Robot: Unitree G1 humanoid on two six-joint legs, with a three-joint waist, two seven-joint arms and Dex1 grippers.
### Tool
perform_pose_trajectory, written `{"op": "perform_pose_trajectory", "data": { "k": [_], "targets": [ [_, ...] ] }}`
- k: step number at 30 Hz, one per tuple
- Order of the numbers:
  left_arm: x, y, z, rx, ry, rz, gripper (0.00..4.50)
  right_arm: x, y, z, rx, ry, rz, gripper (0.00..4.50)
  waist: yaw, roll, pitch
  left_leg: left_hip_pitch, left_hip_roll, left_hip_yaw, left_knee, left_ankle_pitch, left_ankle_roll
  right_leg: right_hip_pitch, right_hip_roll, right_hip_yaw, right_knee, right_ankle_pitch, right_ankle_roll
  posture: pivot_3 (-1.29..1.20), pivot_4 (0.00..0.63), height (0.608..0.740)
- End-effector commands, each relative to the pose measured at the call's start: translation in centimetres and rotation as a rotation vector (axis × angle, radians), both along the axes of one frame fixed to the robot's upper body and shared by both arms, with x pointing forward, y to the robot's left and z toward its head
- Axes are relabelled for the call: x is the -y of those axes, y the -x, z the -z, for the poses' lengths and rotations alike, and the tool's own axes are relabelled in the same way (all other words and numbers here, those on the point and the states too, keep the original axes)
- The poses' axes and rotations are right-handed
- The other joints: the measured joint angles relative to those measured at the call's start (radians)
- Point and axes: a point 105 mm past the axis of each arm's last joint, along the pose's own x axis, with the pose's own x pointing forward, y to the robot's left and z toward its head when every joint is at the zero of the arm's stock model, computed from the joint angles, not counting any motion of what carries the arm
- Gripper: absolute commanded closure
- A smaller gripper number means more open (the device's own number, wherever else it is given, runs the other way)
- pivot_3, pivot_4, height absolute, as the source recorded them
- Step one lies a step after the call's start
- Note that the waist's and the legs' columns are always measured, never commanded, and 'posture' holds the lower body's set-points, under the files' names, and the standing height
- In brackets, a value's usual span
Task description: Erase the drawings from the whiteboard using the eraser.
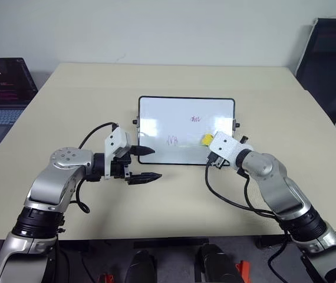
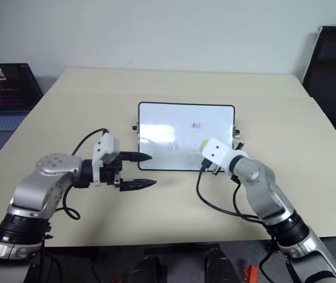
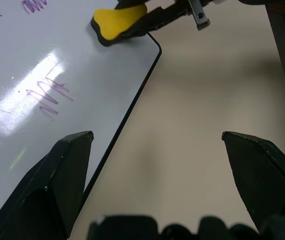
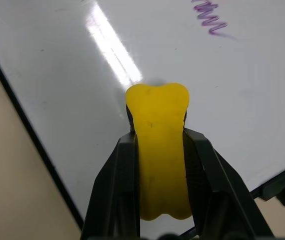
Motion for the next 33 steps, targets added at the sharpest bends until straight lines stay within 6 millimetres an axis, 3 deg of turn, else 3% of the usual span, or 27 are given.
{"op": "perform_pose_trajectory", "data": {
  "k": [1, 5, 7, 10, 15, 25, 33],
  "targets": [
    [0.3, 0.2, -1.0, 0.043, 0.004, 0.018, 0.00, 1.5, -0.3, 0.6, -0.031, 0.026, 0.056, 3.64, 0.001, 0.000, 0.000, 0.000, 0.000, 0.000, 0.001, 0.000, 0.000, 0.000, 0.000, 0.000, 0.000, 0.000, 0.000, 0.00, 0.150, 0.740],
    [0.2, 0.1, -1.0, 0.045, 0.004, 0.016, 0.00, 1.2, -0.1, 0.0, -0.025, -0.005, 0.042, 3.64, 0.001, 0.000, 0.000, 0.000, 0.000, 0.000, 0.001, 0.000, 0.000, 0.000, 0.000, 0.000, 0.000, 0.000, 0.000, 0.00, 0.150, 0.740],
    [0.3, 0.0, -1.2, 0.049, 0.008, 0.009, 0.00, 0.3, 0.2, -1.5, -0.010, -0.113, 0.027, 3.64, 0.001, 0.000, 0.000, 0.000, 0.000, 0.000, 0.001, 0.000, 0.000, 0.000, 0.000, 0.000, 0.000, 0.000, 0.000, 0.00, 0.150, 0.740],
    [0.1, -0.1, -1.6, 0.055, 0.022, -0.018, 0.00, -0.3, 1.5, -3.7, -0.017, -0.279, -0.005, 3.64, 0.002, 0.000, 0.000, -0.001, 0.000, 0.000, 0.000, 0.000, 0.000, -0.001, 0.000, 0.000, 0.001, 0.000, 0.000, 0.00, 0.150, 0.740],
    [-0.4, -0.2, -2.7, 0.055, 0.083, -0.085, 0.00, -0.4, 4.0, -5.3, -0.060, -0.463, -0.058, 3.64, 0.004, 0.000, 0.001, -0.002, 0.000, 0.000, -0.005, 0.000, 0.000, -0.002, 0.000, -0.001, 0.000, -0.003, 0.002, 0.00, 0.150, 0.740],
    [-0.1, -0.4, -5.4, 0.072, 0.189, -0.179, 0.00, 0.8, 5.1, -3.3, -0.107, -0.538, -0.040, 3.64, 0.004, 0.000, 0.001, -0.001, 0.000, -0.001, -0.007, 0.000, 0.000, -0.002, 0.000, -0.001, 0.000, -0.003, 0.001, 0.00, 0.150, 0.740],
    [0.2, -0.6, -6.0, 0.089, 0.198, -0.217, 0.00, 0.0, 4.1, -4.4, -0.016, -0.590, -0.082, 3.64, 0.001, 0.000, 0.001, -0.001, 0.000, -0.001, -0.007, 0.000, -0.001, -0.002, 0.000, -0.001, 0.000, -0.003, 0.001, 0.00, 0.150, 0.740]
  ]
}}
